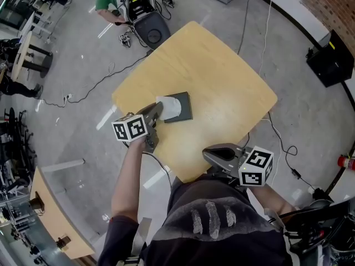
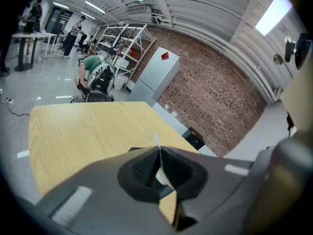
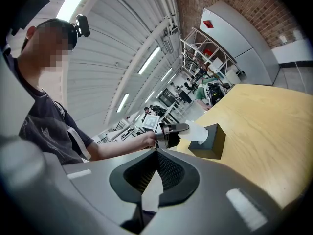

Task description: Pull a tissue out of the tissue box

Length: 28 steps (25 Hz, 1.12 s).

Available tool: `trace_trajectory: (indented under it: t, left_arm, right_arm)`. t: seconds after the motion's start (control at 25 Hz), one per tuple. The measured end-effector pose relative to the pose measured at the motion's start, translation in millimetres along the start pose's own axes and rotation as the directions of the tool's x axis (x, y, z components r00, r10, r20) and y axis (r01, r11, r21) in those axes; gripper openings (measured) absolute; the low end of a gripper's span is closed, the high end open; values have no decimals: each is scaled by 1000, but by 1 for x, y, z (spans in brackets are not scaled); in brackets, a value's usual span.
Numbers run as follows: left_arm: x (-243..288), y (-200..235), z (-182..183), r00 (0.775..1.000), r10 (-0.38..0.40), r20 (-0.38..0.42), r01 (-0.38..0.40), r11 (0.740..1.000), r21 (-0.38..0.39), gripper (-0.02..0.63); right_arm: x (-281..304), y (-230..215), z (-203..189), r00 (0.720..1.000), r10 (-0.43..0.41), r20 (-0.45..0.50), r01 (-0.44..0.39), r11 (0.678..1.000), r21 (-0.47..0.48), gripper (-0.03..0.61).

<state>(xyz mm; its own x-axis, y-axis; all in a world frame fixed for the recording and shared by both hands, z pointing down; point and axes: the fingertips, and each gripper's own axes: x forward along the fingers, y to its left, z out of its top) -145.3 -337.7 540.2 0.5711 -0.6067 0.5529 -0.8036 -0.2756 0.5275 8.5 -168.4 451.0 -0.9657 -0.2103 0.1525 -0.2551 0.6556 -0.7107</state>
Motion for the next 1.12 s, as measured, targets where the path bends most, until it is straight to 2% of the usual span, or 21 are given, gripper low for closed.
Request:
trace_trajectory:
  t: [0.72, 1.12]
  left_arm:
    - [-10, -11, 8, 999, 35, 11, -36, 999, 25, 5]
    - [-17, -9, 7, 999, 48, 25, -48, 999, -6, 5]
  right_arm:
    - [-13, -2, 3, 999, 10, 46, -10, 1000, -7, -2]
    - [-22, -3, -2, 998, 8, 55, -8, 1000, -1, -2]
